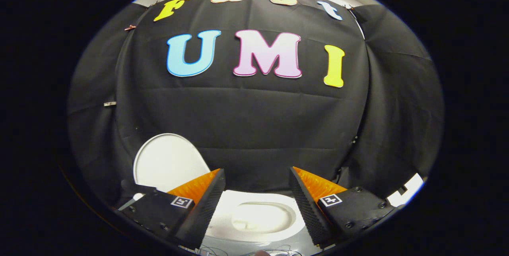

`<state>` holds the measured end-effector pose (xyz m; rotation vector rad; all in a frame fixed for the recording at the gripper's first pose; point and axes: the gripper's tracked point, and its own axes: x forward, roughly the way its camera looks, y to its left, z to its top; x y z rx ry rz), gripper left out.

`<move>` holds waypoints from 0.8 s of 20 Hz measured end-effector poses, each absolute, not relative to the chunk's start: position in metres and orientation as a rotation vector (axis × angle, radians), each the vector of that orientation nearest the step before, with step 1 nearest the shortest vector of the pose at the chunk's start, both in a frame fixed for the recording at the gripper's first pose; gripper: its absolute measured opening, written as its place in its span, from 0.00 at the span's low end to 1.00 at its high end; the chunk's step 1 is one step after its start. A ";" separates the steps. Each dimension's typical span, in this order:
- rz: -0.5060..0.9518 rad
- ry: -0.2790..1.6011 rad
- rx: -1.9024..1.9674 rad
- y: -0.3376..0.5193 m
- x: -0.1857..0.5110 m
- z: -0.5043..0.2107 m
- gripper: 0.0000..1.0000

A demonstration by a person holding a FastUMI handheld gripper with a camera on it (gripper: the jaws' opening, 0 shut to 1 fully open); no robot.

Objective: Open the toilet lid.

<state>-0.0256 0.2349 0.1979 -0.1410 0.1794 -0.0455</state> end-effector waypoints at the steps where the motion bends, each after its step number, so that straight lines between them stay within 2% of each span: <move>1: -0.056 0.177 -0.133 0.219 -0.022 0.199 0.99; 8: -0.077 0.176 -0.111 0.140 -0.009 0.167 0.99; 16: -0.088 0.118 -0.075 0.091 -0.004 0.134 0.99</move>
